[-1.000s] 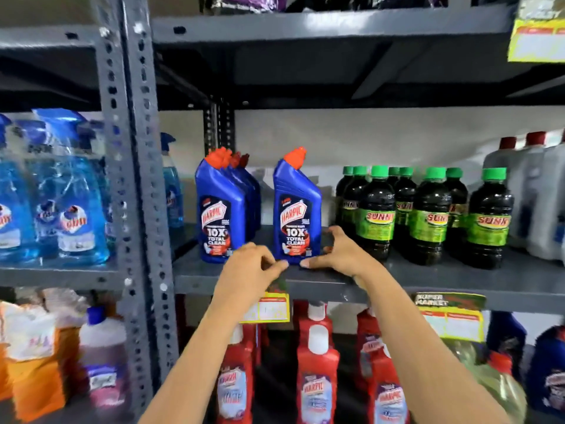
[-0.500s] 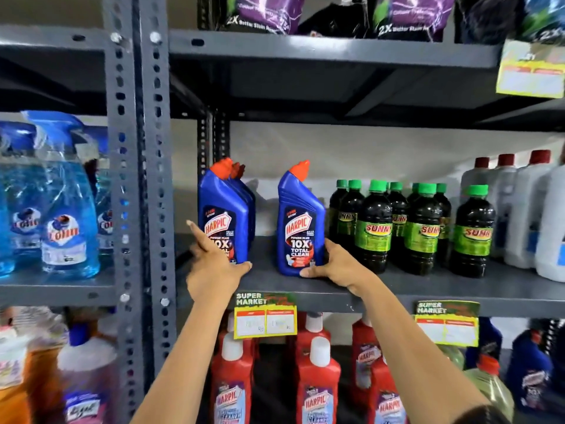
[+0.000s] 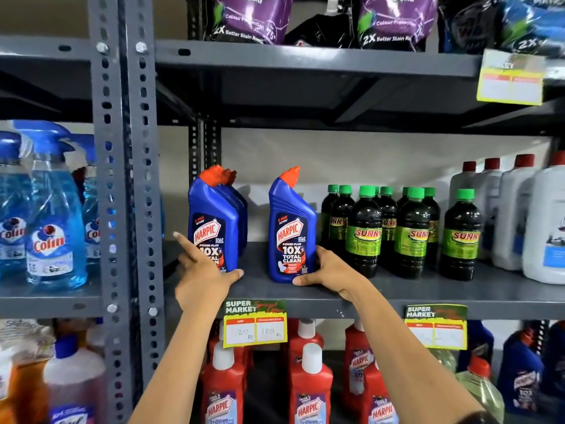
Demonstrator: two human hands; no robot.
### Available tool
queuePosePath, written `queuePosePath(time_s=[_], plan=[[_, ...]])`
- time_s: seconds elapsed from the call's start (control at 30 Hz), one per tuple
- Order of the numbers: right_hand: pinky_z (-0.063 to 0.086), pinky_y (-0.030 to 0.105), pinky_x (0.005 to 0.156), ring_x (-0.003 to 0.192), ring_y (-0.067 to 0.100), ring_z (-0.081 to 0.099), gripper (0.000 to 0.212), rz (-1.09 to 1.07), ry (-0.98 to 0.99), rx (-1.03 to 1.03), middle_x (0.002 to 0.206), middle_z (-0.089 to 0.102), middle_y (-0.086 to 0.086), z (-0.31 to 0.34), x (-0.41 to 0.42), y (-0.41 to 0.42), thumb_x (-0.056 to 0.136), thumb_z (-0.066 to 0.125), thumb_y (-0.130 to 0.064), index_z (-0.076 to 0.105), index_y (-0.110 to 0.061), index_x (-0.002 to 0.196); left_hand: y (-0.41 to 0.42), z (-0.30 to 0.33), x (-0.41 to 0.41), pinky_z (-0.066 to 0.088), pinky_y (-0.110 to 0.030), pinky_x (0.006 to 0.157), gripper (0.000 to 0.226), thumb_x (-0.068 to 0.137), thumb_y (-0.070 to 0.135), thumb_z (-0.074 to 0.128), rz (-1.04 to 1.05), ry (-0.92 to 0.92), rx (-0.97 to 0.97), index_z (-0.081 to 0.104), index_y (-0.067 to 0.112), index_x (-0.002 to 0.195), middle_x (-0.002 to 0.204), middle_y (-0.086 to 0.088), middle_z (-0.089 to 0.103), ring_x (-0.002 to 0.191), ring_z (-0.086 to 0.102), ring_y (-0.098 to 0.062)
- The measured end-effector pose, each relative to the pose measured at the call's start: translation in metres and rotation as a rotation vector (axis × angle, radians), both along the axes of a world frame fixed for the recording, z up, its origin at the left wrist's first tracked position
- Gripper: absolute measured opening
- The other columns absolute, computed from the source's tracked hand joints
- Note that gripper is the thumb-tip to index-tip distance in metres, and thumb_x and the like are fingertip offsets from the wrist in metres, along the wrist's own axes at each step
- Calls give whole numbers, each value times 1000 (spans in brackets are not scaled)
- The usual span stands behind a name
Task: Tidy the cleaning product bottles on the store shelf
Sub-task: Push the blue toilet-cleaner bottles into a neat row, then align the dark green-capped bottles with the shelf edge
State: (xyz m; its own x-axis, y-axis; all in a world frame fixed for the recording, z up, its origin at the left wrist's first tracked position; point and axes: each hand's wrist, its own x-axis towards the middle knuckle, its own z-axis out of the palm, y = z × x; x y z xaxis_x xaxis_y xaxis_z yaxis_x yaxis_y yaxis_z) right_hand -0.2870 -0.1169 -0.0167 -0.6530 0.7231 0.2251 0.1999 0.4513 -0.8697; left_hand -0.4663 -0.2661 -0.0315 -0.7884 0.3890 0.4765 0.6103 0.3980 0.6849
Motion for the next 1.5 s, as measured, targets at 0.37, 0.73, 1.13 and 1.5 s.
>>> queuePosePath(time_s=[0.37, 0.73, 1.13, 1.5], plan=[[43, 13, 62, 80, 15, 63, 11, -371, -142, 248, 78, 70, 6, 1, 120, 31, 72, 80, -15, 70, -18, 69, 44, -5, 151, 47, -38, 86, 41, 85, 32, 61, -501, 317, 11, 49, 15, 120, 114, -6, 60, 105, 57, -26], [39, 39, 98, 127, 36, 45, 102, -439, -117, 9, 140, 45, 21, 5, 179, 87, 65, 86, -26, 20, 3, 138, 157, 20, 181, 37, -33, 99, 110, 61, 39, 86, -606, -171, -186, 19, 3, 140, 140, -11, 46, 129, 44, -27], [46, 49, 96, 118, 42, 53, 111, -472, -176, 159, 128, 55, 23, 1, 160, 104, 50, 90, -42, 25, -2, 130, 169, 18, 182, 46, -28, 81, 96, 40, 53, 85, -473, -130, -168, 49, 12, 120, 115, 2, 60, 104, 58, -17], [49, 48, 91, 116, 42, 53, 93, -455, -196, 184, 119, 61, 21, -5, 161, 109, 62, 85, -36, 29, -3, 128, 167, 16, 186, 44, -30, 89, 89, 58, 38, 87, -452, -66, -197, 42, 5, 127, 126, -12, 56, 117, 54, -27]])
